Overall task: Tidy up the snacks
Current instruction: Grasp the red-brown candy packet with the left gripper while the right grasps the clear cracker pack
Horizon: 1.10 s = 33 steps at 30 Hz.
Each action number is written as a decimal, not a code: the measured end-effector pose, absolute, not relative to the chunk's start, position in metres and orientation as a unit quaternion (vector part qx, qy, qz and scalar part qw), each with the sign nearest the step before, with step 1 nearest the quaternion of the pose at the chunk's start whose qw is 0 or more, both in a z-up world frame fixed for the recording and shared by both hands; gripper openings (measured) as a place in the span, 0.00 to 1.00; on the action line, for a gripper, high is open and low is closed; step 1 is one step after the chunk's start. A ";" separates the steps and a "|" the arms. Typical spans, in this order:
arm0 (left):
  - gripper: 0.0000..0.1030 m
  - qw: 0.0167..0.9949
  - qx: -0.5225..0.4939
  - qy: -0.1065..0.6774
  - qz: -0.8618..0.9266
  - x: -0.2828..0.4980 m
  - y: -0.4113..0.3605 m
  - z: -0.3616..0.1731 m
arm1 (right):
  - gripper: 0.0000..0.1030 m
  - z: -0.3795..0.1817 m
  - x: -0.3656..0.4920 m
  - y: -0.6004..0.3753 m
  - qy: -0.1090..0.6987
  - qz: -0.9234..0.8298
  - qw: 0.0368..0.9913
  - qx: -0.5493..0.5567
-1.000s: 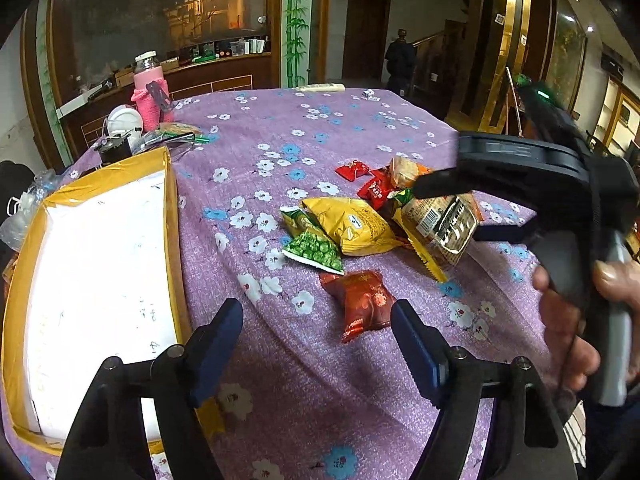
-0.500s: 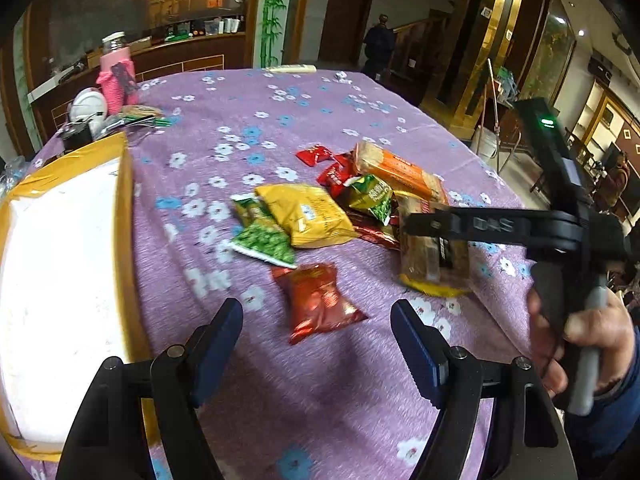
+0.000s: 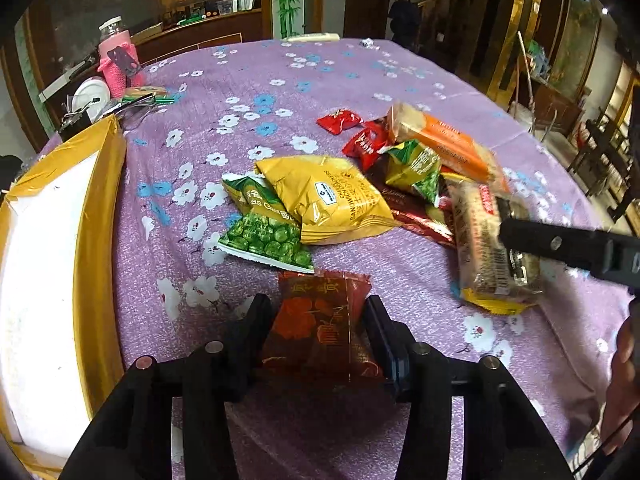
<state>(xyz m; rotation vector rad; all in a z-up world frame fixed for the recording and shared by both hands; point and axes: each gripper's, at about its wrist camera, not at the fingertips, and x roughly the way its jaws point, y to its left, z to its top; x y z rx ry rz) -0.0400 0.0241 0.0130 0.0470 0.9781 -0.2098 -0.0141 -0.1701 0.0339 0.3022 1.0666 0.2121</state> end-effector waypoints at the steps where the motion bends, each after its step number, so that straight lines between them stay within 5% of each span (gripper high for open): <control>1: 0.49 0.877 0.015 0.469 -0.103 -0.041 0.027 0.014 | 0.67 0.033 -0.015 -0.166 0.507 0.100 0.844 0.140; 11: 0.49 0.891 0.001 0.441 -0.105 -0.053 0.040 0.029 | 0.78 0.021 -0.009 -0.121 0.512 0.046 0.857 0.034; 33: 0.49 0.904 -0.016 0.415 -0.104 -0.063 0.055 0.049 | 0.72 0.047 -0.043 -0.147 0.470 0.115 0.874 0.038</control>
